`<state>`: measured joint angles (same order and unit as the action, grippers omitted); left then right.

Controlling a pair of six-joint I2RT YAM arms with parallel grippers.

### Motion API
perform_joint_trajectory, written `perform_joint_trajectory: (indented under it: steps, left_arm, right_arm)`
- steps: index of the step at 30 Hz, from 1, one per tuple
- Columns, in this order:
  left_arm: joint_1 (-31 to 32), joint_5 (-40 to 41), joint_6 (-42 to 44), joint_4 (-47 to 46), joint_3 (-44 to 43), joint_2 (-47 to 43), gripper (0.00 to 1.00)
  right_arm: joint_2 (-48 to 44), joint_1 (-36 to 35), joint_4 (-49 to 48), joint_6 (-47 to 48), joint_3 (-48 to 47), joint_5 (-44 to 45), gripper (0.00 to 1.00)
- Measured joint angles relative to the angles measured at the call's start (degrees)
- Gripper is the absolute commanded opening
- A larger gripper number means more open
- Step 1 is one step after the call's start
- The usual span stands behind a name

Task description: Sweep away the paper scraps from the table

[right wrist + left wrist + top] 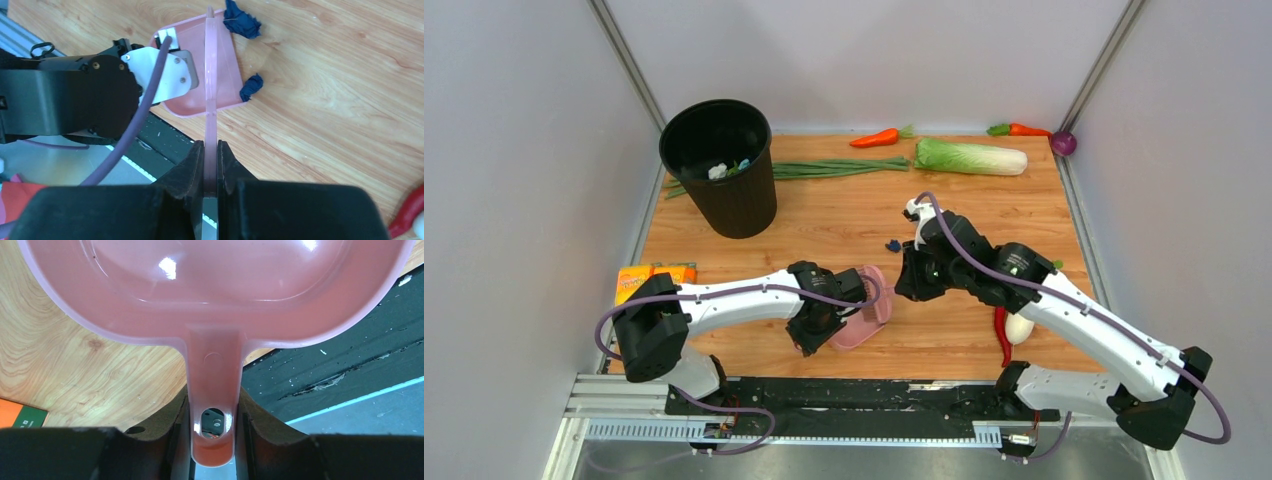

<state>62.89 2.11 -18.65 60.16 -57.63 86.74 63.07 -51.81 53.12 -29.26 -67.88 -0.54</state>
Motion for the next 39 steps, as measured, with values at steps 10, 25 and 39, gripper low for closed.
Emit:
perform_joint_trajectory:
  steps: [10,25,39]
  left_arm:
    - [0.0,0.11,0.0,-0.31,0.0,-0.02,0.0]
    - [0.02,0.07,0.0,-0.44,0.0,-0.02,0.0]
    - [0.0,-0.57,0.02,-0.9,0.0,3.45,0.0]
  right_arm:
    - [4.04,1.27,3.54,0.24,-4.24,10.38,0.0]
    - [22.12,3.15,-13.18,11.47,-6.75,14.64,0.0]
    - [12.37,3.19,-19.8,12.94,4.39,-2.34,0.0]
